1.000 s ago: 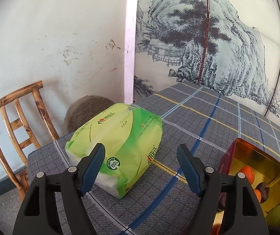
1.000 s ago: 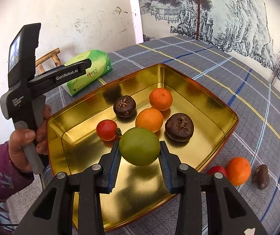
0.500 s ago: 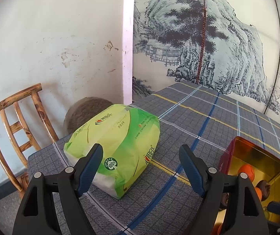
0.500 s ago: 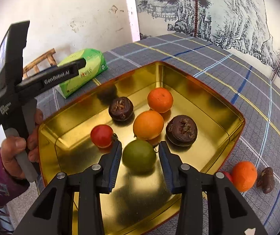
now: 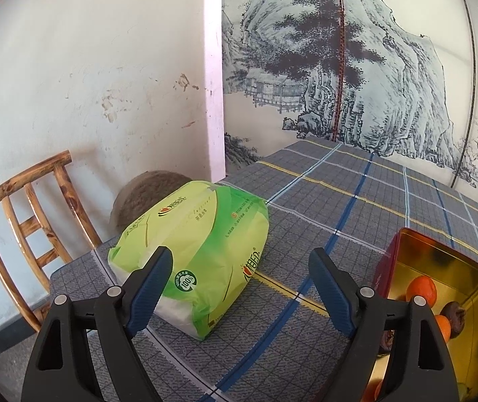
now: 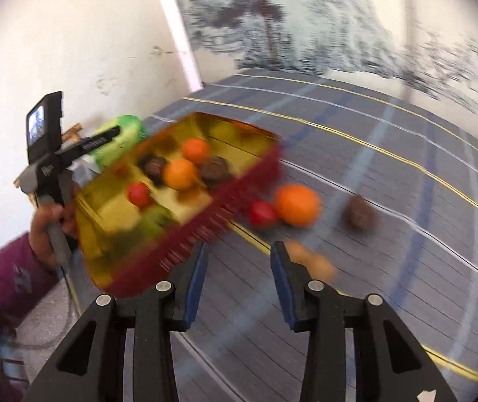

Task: Organize fruits
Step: 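Reach the right gripper to the second red tomato and grasp it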

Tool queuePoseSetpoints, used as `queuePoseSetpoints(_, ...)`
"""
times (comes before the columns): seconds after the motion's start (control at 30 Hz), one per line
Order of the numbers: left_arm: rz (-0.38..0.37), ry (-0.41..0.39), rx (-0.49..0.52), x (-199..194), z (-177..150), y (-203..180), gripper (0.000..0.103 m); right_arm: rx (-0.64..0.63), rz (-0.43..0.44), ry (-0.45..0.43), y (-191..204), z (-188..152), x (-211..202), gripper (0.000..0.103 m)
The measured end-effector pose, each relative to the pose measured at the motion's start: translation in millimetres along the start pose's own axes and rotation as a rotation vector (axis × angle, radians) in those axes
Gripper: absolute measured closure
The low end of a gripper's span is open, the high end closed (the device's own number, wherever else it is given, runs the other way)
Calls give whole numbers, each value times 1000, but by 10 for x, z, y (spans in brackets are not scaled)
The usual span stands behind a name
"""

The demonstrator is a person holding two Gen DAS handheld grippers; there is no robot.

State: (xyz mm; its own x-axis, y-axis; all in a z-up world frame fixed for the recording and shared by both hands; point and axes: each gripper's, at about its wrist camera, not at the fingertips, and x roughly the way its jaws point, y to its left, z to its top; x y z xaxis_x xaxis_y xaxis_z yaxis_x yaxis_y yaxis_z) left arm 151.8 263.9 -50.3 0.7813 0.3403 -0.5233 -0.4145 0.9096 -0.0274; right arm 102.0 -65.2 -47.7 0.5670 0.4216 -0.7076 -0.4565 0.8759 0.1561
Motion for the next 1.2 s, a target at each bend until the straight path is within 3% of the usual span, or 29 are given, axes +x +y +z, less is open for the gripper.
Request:
queuePoseSetpoints(0.13, 6, 0, 12, -1, 3, -22, 18, -12, -58, 15, -192, -73, -119, 65)
queuePoseSetpoints(0.53, 16, -6, 31, -11, 9, -57, 15, -68, 35, 37, -17, 182, 348, 65)
queuePoseSetpoints(1.0, 20, -7, 33, -13, 10, -68, 10, -116, 12, 87, -77, 381, 811, 68)
queuePoseSetpoints(1.07, 21, -7, 35, -13, 9, -73, 10, -127, 15, 102, -98, 390, 881, 76)
queuePoseSetpoints(1.2, 27, -6, 41, -15, 14, -69, 10, -141, 30, 102, -91, 353, 876, 78)
